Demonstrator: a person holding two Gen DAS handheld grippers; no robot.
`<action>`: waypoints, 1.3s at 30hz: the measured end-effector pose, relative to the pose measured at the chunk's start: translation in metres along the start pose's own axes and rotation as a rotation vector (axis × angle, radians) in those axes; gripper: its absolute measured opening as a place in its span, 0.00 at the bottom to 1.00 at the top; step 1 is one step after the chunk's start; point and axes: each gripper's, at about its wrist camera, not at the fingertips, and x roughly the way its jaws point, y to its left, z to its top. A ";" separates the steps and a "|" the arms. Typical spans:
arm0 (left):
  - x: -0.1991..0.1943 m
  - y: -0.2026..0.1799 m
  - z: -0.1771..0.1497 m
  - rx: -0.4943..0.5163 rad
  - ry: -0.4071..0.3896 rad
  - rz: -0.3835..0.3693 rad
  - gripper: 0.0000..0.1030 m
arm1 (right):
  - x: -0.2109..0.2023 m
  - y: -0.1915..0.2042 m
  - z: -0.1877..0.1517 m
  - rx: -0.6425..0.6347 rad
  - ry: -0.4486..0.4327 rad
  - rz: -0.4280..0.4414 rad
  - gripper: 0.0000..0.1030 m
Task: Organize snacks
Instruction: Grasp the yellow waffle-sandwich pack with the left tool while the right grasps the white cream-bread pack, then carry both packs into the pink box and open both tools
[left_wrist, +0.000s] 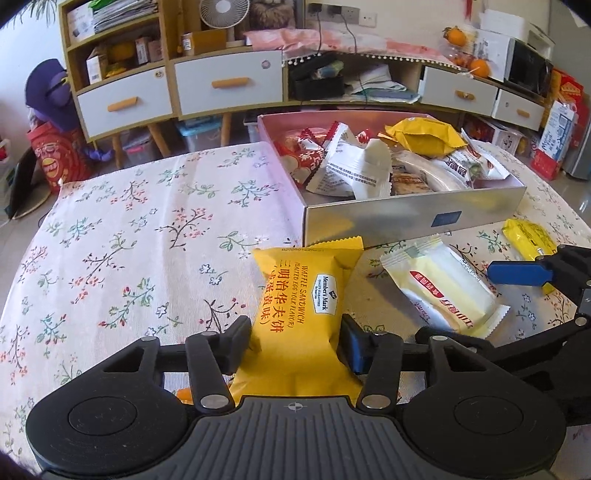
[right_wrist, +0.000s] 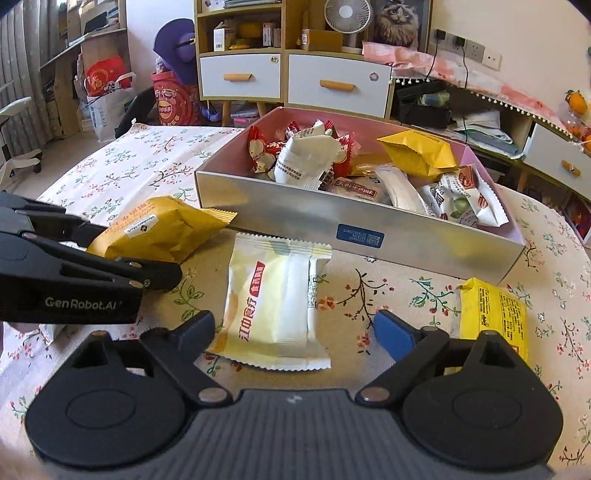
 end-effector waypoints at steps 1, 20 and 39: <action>0.000 -0.001 0.000 0.000 0.001 0.003 0.45 | 0.000 -0.001 0.000 0.000 -0.001 0.000 0.83; -0.005 -0.006 0.001 -0.046 0.034 -0.004 0.38 | -0.007 0.002 0.004 -0.050 -0.013 0.077 0.43; -0.030 -0.007 0.014 -0.082 0.006 -0.020 0.36 | -0.027 -0.005 0.020 -0.029 -0.003 0.072 0.43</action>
